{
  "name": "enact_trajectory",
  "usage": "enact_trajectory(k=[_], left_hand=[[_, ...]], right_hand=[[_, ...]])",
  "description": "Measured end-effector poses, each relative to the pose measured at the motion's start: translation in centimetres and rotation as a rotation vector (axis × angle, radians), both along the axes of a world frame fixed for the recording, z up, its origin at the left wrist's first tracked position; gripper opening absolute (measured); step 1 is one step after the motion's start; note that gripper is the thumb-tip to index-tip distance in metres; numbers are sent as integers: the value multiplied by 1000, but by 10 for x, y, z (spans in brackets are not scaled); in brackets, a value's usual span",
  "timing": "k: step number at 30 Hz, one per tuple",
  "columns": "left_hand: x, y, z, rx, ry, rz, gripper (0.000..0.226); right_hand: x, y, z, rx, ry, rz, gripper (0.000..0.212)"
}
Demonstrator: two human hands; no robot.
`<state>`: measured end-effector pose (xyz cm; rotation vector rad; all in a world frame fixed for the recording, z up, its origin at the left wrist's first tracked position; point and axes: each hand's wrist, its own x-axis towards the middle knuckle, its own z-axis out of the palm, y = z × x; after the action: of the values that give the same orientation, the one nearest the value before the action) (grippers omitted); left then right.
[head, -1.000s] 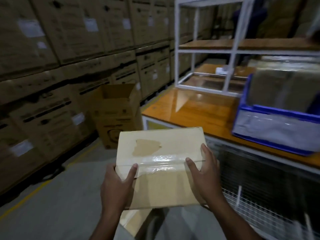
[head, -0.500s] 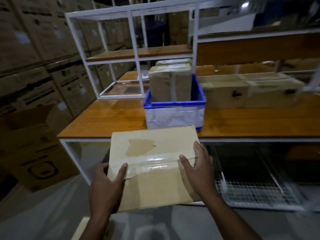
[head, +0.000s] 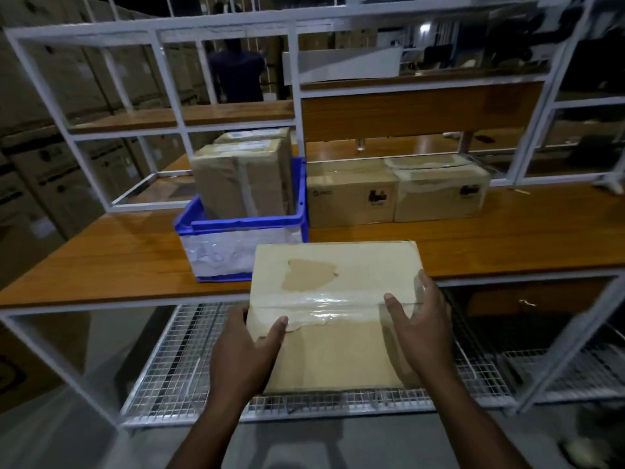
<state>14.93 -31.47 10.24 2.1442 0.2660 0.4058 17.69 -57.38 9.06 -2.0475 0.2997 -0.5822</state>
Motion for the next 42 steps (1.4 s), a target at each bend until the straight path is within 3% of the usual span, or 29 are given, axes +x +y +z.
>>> enact_trajectory(k=[9, 15, 26, 35, 42], left_hand=[[78, -69, 8, -41, -93, -162, 54], [152, -104, 16, -79, -159, -262, 61], [265, -125, 1, -51, -78, -312, 94], [318, -137, -2, 53, -90, -277, 81], [334, -157, 3, 245, -80, -223, 56]], right_hand=[[67, -69, 3, 1, -46, -77, 73], [129, -105, 15, -105, -13, -108, 68], [223, -127, 21, -179, 45, -106, 59], [290, -131, 30, -368, 161, -46, 45], [337, -140, 36, -483, 145, 35, 40]])
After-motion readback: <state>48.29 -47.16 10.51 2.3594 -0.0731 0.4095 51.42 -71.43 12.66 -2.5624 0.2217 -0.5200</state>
